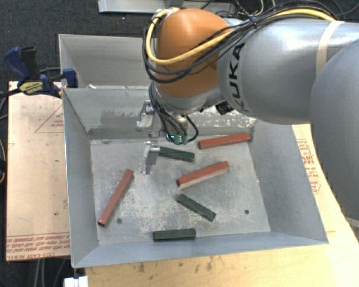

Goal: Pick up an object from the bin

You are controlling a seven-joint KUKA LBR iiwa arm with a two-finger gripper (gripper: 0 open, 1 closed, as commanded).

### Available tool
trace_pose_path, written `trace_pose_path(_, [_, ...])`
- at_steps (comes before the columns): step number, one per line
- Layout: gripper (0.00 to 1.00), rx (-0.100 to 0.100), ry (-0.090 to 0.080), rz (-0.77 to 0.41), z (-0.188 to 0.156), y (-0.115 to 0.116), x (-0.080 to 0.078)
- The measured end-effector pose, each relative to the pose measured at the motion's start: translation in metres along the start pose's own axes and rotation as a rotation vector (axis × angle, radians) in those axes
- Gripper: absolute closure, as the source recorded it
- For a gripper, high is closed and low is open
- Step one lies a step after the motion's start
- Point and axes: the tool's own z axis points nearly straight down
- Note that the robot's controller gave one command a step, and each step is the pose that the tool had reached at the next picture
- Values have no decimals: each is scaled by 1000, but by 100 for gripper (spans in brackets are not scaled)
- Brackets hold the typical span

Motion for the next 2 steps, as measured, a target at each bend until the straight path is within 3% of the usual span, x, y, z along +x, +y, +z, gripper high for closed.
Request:
trace_pose_path(1, [0,-1,-8,3,-5,-1,-2])
trace_pose_path(2, [0,-1,-10,-146,39,8,5])
